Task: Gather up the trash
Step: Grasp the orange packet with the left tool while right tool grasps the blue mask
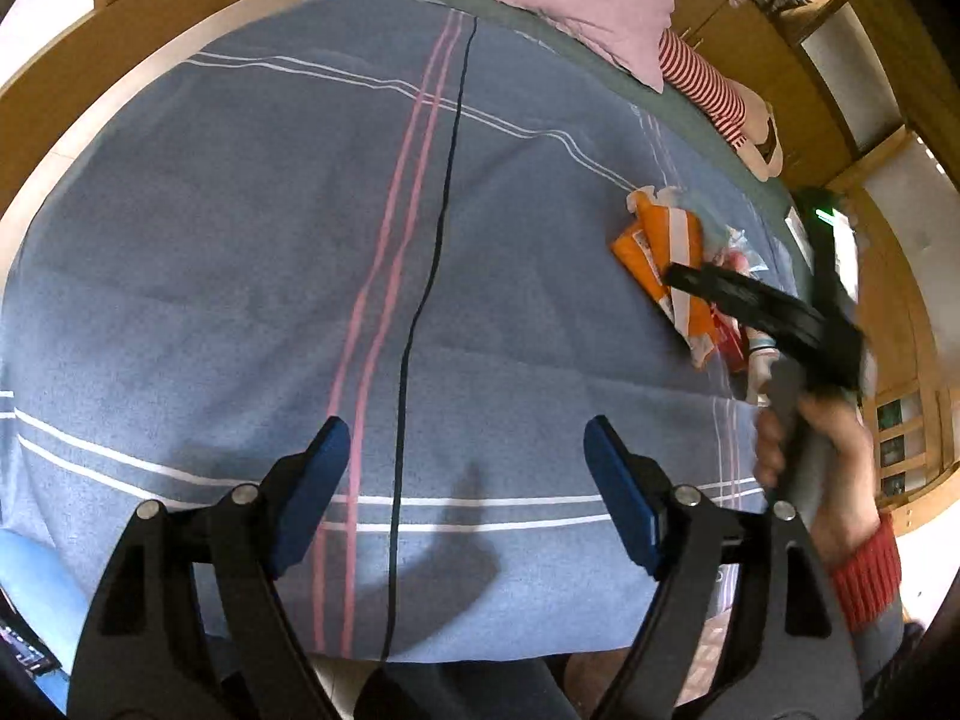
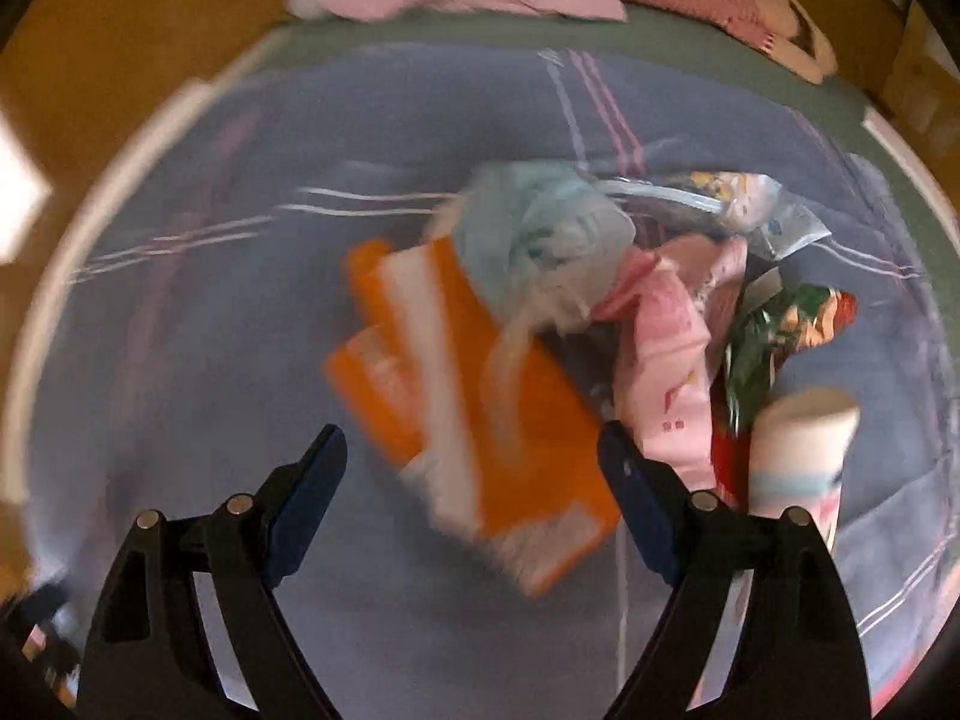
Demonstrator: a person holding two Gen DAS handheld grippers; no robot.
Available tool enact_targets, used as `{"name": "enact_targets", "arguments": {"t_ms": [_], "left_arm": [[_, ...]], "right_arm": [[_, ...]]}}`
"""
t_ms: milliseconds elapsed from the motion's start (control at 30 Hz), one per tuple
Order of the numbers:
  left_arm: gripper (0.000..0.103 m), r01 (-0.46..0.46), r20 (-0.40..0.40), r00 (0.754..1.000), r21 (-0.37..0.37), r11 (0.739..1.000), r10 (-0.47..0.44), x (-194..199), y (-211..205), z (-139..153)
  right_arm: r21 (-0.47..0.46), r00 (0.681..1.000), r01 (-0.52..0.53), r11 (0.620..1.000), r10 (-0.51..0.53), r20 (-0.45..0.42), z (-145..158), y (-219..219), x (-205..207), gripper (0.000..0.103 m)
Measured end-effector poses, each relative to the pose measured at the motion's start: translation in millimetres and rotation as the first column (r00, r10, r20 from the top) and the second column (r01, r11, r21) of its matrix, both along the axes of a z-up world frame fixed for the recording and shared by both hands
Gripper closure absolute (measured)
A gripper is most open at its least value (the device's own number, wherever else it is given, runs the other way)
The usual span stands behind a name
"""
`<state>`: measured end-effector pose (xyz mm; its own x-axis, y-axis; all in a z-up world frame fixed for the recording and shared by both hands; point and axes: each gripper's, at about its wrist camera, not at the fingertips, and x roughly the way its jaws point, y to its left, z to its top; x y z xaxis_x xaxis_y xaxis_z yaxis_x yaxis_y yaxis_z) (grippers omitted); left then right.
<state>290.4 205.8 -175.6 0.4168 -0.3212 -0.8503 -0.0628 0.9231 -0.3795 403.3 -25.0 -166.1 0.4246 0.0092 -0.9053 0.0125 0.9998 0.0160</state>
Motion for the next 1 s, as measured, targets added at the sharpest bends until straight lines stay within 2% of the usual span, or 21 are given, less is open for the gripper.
{"name": "enact_targets", "arguments": {"t_ms": [33, 100, 133, 233, 367, 433, 533, 633, 733, 800, 833, 933, 1000], "left_arm": [[0.022, 0.006, 0.001, 1.0, -0.005, 1.0, -0.006, 1.3, -1.3, 0.7], [0.021, 0.005, 0.0, 1.0, -0.017, 1.0, -0.005, 8.3, 5.8, 2.6], [0.02, 0.002, -0.002, 1.0, -0.021, 1.0, -0.003, 7.9, 7.1, 4.0], [0.02, -0.023, -0.015, 1.0, -0.042, 0.999, 0.022, 2.6, 17.0, 5.1], [0.02, -0.1, -0.032, 0.995, -0.068, 0.993, 0.098, 2.8, 32.8, 5.6], [0.02, -0.141, -0.037, 0.99, -0.072, 0.987, 0.138, 0.5, 42.1, 5.7], [0.019, -0.204, -0.044, 0.979, -0.077, 0.976, 0.201, -4.0, 57.9, 6.0], [0.019, -0.257, -0.06, 0.966, -0.084, 0.963, 0.252, -5.4, 72.1, 3.8], [0.019, -0.278, -0.061, 0.96, -0.088, 0.956, 0.274, -6.5, 79.1, 4.3], [0.017, -0.292, -0.056, 0.956, -0.087, 0.953, 0.288, -8.0, 83.5, 5.2], [0.017, -0.302, -0.054, 0.953, -0.085, 0.95, 0.298, -9.2, 87.0, 5.8], [0.016, -0.328, -0.061, 0.944, -0.085, 0.941, 0.324, -13.6, 96.3, 5.8], [0.015, -0.347, -0.073, 0.937, -0.093, 0.933, 0.341, -15.6, 102.3, 4.5]], "right_arm": [[-0.026, 1.0, -0.002, 1.0, 0.002, 0.005, -2.0, 1.9, 3.9, 0.019], [-0.104, 1.0, -0.022, 0.994, 0.023, 0.004, -8.9, 7.2, 15.0, 0.012], [-0.103, 1.0, -0.03, 0.994, 0.031, 0.005, -10.9, 8.0, 16.8, 0.008], [-0.002, 0.999, -0.052, 0.999, 0.052, -0.005, -15.0, 9.7, 18.4, 0.01], [0.067, 0.996, -0.087, 0.994, 0.087, 0.001, -13.2, 22.5, 4.0, 0.025], [0.144, 0.993, -0.114, 0.983, 0.117, -0.014, -10.6, 31.1, -10.5, 0.032], [0.216, 0.982, -0.162, 0.963, 0.179, -0.063, -12.8, 53.1, -40.5, 0.035], [0.238, 0.966, -0.226, 0.945, 0.25, -0.072, -9.4, 79.6, -69.7, 0.035], [0.343, 0.931, -0.304, 0.889, 0.354, -0.092, -3.9, 105.9, -98.8, 0.034], [0.458, 0.893, -0.342, 0.82, 0.435, -0.112, 2.2, 117.8, -113.1, 0.033], [0.482, 0.888, -0.342, 0.807, 0.445, -0.114, 5.8, 118.0, -115.5, 0.032], [0.49, 0.904, -0.328, 0.808, 0.418, -0.084, 20.3, 107.9, -116.3, 0.027], [0.514, 0.936, -0.283, 0.81, 0.351, -0.039, 32.5, 88.8, -116.1, 0.027]]}}
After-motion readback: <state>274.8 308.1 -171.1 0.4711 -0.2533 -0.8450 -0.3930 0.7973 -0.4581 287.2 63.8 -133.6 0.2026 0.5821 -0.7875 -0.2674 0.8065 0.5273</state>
